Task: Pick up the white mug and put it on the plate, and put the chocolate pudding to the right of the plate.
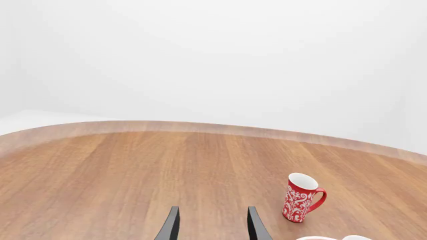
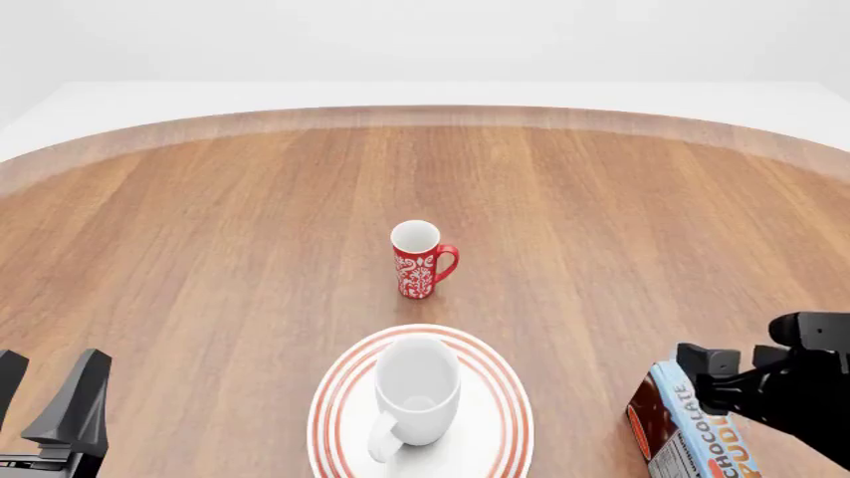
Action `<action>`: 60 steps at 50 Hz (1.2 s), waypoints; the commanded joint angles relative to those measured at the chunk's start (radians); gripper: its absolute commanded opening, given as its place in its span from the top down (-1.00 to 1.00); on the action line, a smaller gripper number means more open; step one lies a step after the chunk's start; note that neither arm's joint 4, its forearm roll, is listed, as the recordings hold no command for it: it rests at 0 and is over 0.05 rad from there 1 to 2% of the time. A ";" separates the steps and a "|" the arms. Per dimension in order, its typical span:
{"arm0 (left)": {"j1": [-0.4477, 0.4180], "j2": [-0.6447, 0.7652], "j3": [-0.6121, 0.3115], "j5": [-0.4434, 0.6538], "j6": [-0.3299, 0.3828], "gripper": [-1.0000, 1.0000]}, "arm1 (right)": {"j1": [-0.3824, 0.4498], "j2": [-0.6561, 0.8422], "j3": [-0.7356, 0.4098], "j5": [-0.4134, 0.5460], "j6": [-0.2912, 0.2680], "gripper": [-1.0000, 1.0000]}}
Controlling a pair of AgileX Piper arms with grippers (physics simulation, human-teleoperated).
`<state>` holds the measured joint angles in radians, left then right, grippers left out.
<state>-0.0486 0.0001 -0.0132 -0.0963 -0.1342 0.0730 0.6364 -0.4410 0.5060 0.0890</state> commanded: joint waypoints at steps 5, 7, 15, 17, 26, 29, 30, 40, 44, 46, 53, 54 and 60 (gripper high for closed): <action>0.000 0.000 0.000 0.000 0.000 -1.00 | -0.005 -0.054 -0.156 0.100 0.016 -1.00; 0.000 0.000 0.000 0.000 0.000 -1.00 | -0.008 -0.057 -0.178 0.110 0.018 -1.00; 0.000 0.000 0.000 0.000 0.001 -1.00 | -0.024 -0.077 -0.243 0.126 0.013 -1.00; 0.001 0.000 0.000 0.000 0.000 -1.00 | -0.031 -0.083 -0.255 0.128 0.010 -1.00; -0.001 0.000 0.000 0.001 0.002 -1.00 | -0.048 -0.111 -0.305 0.127 0.000 -1.00; -0.001 0.000 0.000 0.001 0.003 -1.00 | -0.055 -0.118 -0.312 0.117 -0.009 -1.00; -0.001 0.000 0.001 0.001 0.003 -1.00 | -0.064 -0.125 -0.317 0.111 -0.017 -1.00; -0.003 0.000 0.000 0.002 0.005 -1.00 | -0.085 -0.153 -0.334 0.080 -0.009 -1.00; -0.004 0.000 0.000 0.003 0.006 -1.00 | -0.107 -0.188 -0.352 0.073 -0.018 -1.00; -0.004 0.000 0.000 0.003 0.007 -1.00 | -0.116 -0.206 -0.359 0.069 -0.023 -1.00; -0.005 0.000 -0.001 0.005 0.011 -1.00 | -0.142 -0.263 -0.363 0.052 -0.022 -1.00; -0.005 0.000 -0.001 0.005 0.011 -1.00 | -0.142 -0.263 -0.363 0.052 -0.022 -1.00; -0.001 0.000 -0.002 0.006 0.014 -1.00 | -0.165 -0.327 -0.369 0.048 -0.047 -1.00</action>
<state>-0.0523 0.0001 -0.0140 -0.0918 -0.1245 -0.0576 0.3878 -0.7958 0.5669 0.0625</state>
